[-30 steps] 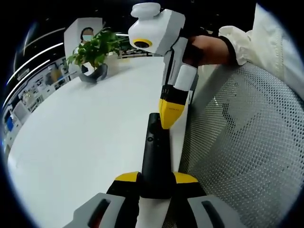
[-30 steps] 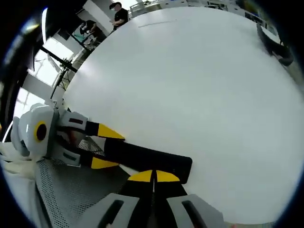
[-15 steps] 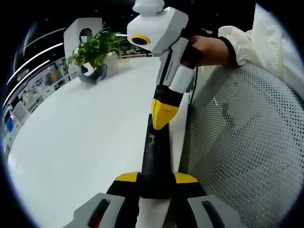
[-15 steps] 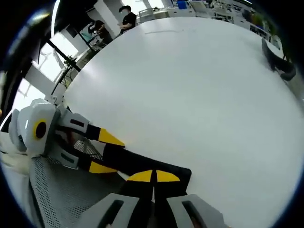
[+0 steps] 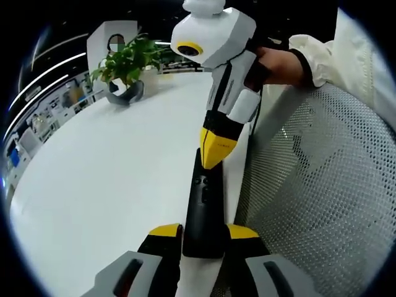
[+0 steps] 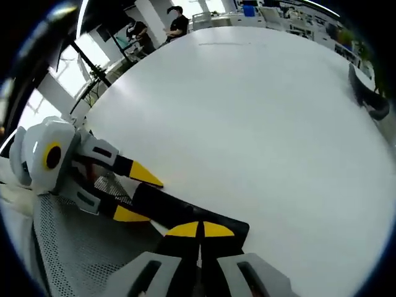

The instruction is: Press the specified remote control buttons in sequence, fully releasing each button before pressing the next.

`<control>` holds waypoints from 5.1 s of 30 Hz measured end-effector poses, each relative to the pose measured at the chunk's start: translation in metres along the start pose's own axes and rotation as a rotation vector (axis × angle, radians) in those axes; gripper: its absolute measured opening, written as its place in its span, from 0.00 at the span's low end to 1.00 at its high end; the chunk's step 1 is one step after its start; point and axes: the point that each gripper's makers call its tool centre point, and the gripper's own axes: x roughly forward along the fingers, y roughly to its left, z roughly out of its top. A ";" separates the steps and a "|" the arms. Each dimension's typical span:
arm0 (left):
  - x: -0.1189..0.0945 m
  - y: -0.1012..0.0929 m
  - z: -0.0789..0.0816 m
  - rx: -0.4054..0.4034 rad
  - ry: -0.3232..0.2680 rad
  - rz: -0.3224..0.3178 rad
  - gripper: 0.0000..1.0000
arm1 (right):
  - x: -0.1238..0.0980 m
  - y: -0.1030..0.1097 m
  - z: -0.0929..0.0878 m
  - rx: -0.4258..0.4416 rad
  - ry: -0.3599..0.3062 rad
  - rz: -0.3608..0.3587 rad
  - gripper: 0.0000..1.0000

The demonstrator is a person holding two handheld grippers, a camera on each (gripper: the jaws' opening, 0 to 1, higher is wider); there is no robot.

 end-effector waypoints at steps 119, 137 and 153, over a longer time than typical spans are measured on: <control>0.006 -0.002 0.005 0.019 -0.010 -0.019 0.24 | 0.002 0.008 0.001 0.107 0.040 0.057 0.00; 0.006 -0.004 0.005 0.021 -0.017 -0.020 0.24 | -0.004 0.009 -0.004 0.183 0.057 0.066 0.00; 0.005 -0.004 0.005 0.024 -0.018 -0.021 0.24 | 0.000 0.017 -0.014 0.153 0.125 0.084 0.00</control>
